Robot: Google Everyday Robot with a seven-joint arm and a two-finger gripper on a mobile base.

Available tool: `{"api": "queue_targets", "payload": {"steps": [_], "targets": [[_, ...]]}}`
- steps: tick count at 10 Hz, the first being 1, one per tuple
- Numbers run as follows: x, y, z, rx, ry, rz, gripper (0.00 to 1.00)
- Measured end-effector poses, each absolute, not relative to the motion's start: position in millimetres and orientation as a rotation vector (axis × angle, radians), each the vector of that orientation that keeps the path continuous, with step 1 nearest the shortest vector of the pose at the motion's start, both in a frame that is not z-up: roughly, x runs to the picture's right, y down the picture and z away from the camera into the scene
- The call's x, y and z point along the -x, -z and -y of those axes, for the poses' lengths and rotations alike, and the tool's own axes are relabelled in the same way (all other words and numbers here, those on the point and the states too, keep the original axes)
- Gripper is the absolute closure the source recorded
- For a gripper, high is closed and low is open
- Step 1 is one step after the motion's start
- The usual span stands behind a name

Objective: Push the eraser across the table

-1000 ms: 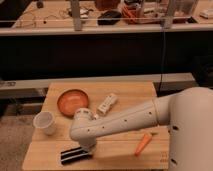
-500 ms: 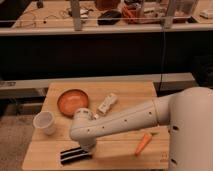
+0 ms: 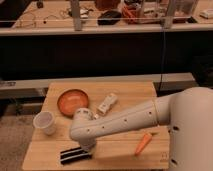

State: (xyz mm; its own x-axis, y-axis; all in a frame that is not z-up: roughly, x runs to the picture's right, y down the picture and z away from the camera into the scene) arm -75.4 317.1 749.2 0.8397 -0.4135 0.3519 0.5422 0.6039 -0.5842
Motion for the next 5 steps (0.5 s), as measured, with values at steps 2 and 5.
{"api": "queue_targets", "payload": {"steps": [2, 5], "targets": [[75.5, -746.6, -315.9, 0.738, 0.553, 0.189, 0.99], [75.7, -747.9, -317.2, 0.740, 0.557, 0.188, 0.99]]}}
